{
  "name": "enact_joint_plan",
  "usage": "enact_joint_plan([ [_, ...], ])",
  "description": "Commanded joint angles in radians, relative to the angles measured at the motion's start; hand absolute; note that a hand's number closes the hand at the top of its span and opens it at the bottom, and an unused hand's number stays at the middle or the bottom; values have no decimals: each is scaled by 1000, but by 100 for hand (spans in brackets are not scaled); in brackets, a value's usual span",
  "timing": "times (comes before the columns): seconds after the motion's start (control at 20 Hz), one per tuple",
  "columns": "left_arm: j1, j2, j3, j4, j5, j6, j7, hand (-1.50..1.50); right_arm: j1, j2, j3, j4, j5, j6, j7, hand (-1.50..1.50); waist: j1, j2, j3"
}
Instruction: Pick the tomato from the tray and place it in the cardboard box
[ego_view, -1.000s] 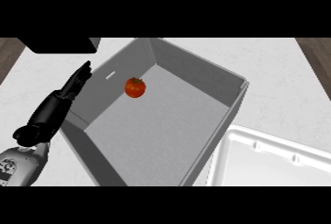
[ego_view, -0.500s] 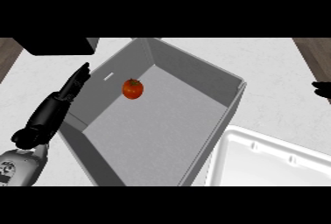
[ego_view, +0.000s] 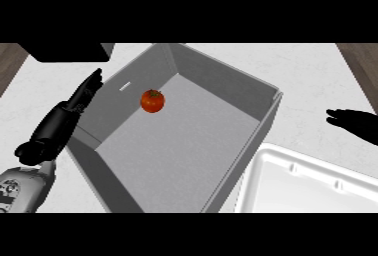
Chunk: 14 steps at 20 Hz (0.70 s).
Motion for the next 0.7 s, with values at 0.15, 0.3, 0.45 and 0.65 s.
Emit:
enact_joint_plan([
  [0.15,36,-43,13,-40,-24,-23,59,0,36,76,-33,-53,111,-1,75,-150,-1,6,-7],
  [0.3,-6,-71,16,-46,-41,-35,104,0,-60,155,7,56,176,-7,44,-150,5,8,-7],
  [0.45,74,-84,30,-10,-91,-35,-12,0,-9,160,-17,-18,205,26,50,-150,1,7,-7],
  [0.65,47,-141,14,26,-133,-13,-25,0,-30,184,-25,-35,248,53,111,-150,-2,7,-7],
])
